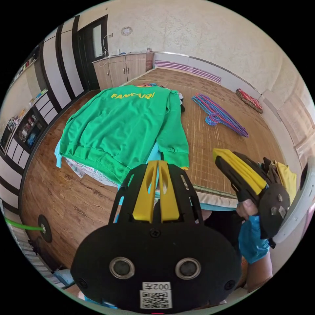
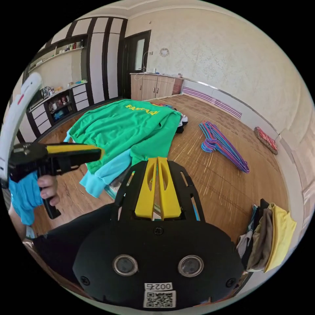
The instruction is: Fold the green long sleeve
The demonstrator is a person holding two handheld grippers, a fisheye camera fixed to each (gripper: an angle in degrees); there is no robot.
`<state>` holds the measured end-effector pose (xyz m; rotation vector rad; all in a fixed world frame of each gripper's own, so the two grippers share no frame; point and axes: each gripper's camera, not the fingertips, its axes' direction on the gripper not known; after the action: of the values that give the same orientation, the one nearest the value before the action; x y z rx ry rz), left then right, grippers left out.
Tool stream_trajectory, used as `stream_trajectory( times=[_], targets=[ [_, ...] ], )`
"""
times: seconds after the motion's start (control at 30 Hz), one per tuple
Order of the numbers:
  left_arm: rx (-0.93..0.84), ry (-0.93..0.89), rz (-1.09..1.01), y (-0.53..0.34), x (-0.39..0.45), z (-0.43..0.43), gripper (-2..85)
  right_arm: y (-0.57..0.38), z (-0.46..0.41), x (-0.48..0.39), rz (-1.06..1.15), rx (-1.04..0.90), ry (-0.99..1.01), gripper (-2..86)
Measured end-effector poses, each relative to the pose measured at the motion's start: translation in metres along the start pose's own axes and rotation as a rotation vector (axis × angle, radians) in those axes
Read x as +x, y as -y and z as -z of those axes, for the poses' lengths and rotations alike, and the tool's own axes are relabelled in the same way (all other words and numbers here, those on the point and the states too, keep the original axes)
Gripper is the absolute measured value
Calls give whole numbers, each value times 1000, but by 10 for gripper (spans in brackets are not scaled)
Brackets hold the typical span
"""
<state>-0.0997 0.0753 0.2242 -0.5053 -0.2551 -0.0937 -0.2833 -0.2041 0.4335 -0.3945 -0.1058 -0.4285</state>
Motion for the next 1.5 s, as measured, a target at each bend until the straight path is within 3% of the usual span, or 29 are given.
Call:
stream_trajectory(
  times=[0.3,0.47,0.6,0.7,0.87,1.07,1.33,1.5],
  targets=[
    [56,44,10,36,-10,-18,-10,29,-71,15,15,-36,104,-9],
    [107,197,-118,52,-17,-53,-10,45,-100,19,12,-46,170,-4],
    [84,246,-142,62,-31,-84,-10,56,-118,22,39,-77,244,58],
    [18,181,-163,68,-43,-103,-10,64,-134,26,39,-142,292,129],
    [-61,-55,-260,76,-59,-119,-9,67,-153,38,11,-187,318,132],
    [-52,-59,-318,85,-72,-128,38,65,-156,49,20,-218,253,8],
    [-37,-184,-324,98,-89,-123,92,47,-122,85,-31,-128,249,-9],
    [-70,-165,-326,101,-92,-137,99,31,-101,91,-35,-62,244,-10]
  ],
)
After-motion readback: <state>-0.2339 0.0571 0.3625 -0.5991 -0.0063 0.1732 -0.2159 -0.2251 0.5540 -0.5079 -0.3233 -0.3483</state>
